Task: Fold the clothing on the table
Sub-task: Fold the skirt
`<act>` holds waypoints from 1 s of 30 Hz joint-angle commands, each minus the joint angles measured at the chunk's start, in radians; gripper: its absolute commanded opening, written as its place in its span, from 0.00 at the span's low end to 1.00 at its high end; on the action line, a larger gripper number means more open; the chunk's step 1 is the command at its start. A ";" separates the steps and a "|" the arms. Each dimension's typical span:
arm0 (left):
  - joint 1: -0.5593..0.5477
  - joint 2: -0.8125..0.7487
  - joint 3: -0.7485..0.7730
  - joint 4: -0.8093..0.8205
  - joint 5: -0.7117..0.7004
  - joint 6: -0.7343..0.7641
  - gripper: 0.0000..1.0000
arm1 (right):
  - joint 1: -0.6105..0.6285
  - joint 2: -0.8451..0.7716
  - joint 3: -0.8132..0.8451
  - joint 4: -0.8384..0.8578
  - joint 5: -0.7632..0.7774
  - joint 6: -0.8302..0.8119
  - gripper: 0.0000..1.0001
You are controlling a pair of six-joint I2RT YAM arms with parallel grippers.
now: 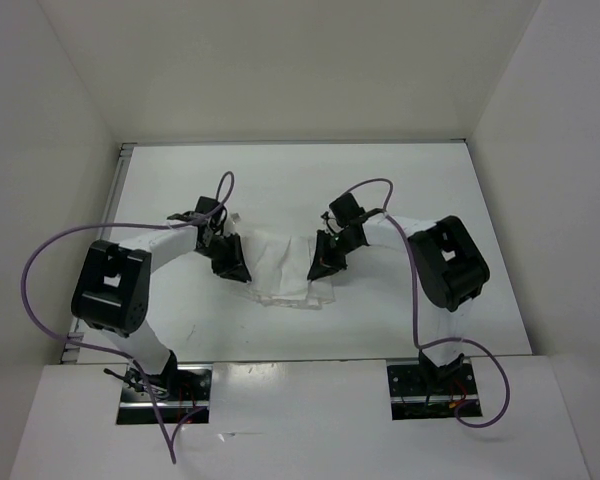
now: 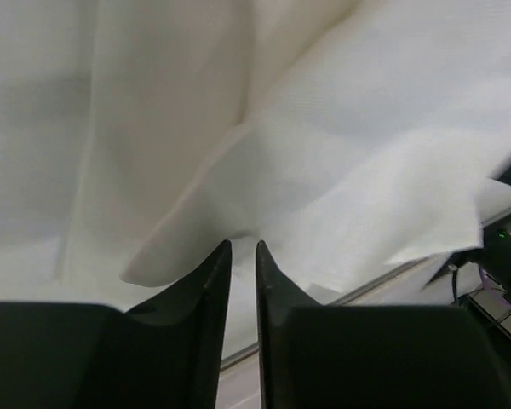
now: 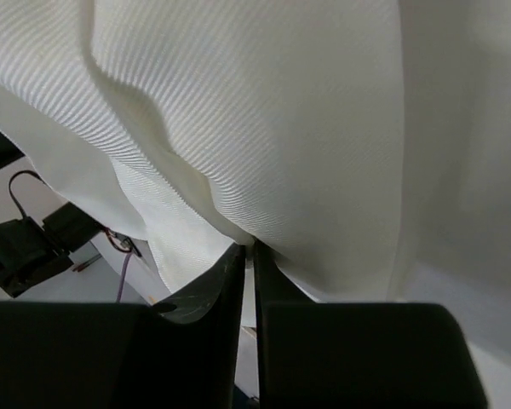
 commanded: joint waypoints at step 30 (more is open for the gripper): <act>0.139 -0.814 -0.218 0.253 0.267 -0.283 0.75 | -0.083 -1.893 -0.539 -0.176 0.655 0.659 0.66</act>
